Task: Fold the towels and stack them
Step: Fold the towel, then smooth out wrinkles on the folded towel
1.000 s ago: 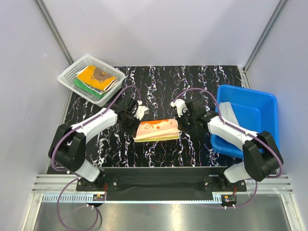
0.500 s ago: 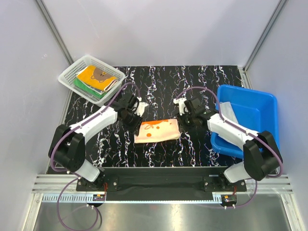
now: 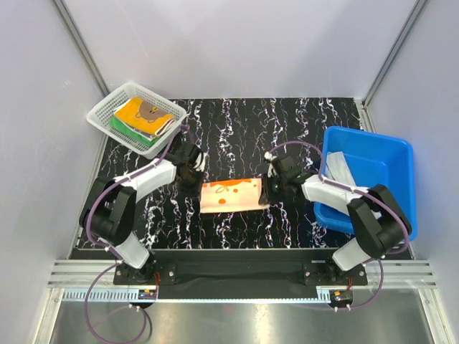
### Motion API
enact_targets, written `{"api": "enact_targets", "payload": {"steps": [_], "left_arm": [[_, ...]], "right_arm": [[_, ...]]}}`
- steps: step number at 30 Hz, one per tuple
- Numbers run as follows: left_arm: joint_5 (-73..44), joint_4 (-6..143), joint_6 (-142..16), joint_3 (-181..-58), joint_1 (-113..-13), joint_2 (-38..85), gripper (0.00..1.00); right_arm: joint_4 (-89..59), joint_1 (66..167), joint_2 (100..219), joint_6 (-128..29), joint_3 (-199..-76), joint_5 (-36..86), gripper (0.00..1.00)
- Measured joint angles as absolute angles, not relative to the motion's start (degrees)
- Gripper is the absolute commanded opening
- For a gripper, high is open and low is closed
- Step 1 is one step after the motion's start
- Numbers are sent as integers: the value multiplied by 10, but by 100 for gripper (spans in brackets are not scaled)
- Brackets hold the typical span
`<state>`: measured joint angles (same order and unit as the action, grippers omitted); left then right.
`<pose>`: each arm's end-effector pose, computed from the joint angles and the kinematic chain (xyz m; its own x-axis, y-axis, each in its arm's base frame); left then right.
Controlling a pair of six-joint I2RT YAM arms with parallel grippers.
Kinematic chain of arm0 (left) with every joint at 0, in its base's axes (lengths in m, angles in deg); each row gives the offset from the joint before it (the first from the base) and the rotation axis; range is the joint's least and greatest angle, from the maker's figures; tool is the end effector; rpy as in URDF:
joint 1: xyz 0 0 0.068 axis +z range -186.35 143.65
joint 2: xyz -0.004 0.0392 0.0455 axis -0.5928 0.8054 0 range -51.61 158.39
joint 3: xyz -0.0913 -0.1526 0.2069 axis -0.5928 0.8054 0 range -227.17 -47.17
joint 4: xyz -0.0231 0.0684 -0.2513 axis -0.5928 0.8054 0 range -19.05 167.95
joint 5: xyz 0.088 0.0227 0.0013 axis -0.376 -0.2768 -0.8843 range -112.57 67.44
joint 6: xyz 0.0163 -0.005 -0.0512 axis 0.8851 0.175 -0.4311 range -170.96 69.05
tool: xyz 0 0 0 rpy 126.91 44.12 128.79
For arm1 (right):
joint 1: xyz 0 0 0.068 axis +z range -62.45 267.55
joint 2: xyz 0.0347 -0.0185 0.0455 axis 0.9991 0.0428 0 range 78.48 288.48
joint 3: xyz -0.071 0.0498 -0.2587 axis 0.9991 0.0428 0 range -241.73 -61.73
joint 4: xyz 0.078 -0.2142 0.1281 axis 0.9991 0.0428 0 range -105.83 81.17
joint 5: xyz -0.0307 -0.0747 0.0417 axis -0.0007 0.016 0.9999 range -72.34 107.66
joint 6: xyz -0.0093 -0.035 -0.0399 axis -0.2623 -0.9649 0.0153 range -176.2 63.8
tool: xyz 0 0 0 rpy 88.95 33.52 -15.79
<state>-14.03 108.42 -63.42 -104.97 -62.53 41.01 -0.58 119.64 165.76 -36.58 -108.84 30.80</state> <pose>0.2675 -0.1373 0.1826 -0.9377 0.2231 -0.2665 0.2811 0.9378 -0.2037 0.2458 0.1637 0.1756 -0.8674 -0.1581 -0.4718 -0.3561 0.8594 0.3668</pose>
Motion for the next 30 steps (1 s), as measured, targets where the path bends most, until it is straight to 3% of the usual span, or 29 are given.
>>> {"api": "enact_targets", "payload": {"steps": [9,14,22,30], "left_arm": [[-203,1100,-679,-1087,-595,428,31],[-176,1081,-686,-1077,-601,367,36],[-60,967,-737,-958,-612,322,32],[-53,924,-770,-906,-613,351,31]], "right_arm": [[7,1200,1655,-307,-1087,307,32],[7,1200,1638,-298,-1127,307,32],[2,1200,1702,-315,-1184,290,31],[-2,1200,1767,-333,-1187,273,29]]}}
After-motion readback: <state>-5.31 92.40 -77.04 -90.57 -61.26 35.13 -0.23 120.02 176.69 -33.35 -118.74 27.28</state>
